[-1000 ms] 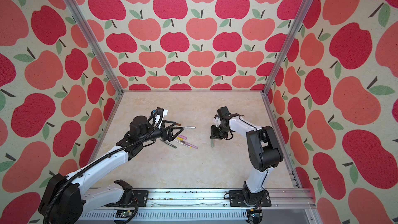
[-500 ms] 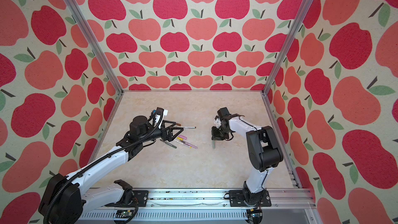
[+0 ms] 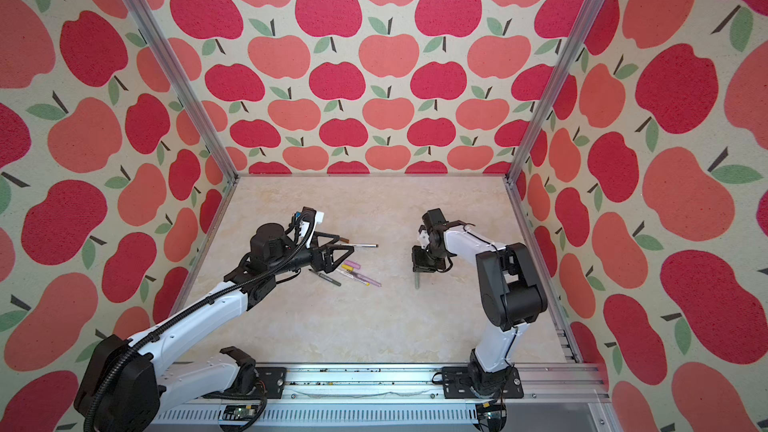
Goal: Insert the pens into the pen caps
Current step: 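Lower the capped pen onto the table and open the right gripper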
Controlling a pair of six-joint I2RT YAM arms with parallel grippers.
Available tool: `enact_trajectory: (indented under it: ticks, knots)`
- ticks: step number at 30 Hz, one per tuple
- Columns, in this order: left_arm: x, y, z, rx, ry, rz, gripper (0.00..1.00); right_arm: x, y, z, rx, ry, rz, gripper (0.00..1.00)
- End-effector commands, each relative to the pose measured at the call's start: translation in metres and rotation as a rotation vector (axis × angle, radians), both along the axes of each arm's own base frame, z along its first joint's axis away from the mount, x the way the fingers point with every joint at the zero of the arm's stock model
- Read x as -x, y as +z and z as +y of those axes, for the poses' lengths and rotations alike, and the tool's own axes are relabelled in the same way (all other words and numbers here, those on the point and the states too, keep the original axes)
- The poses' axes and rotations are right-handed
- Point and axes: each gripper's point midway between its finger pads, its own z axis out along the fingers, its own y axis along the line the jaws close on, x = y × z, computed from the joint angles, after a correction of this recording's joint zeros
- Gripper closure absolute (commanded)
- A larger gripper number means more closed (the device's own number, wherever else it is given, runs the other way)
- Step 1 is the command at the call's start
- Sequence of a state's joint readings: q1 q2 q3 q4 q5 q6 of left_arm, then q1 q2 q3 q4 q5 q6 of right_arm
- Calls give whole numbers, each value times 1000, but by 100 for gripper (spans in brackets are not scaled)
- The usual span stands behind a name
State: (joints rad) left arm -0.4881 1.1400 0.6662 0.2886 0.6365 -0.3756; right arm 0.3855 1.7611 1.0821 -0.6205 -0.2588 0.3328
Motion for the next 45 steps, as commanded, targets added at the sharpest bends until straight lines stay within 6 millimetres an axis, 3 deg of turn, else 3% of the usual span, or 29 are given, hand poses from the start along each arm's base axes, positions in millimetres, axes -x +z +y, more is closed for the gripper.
enact_trajectory:
  ticks: [1,32,45]
  knots:
    - [-3,6,-1,17,-4,-25,1,7,-11,-9,37,10,34,86]
    - [-3,7,0,18,1,-26,1,3,-20,-17,75,-12,45,71]
    - [-5,7,-1,22,-1,-20,1,-18,-13,-18,103,-21,-16,58]
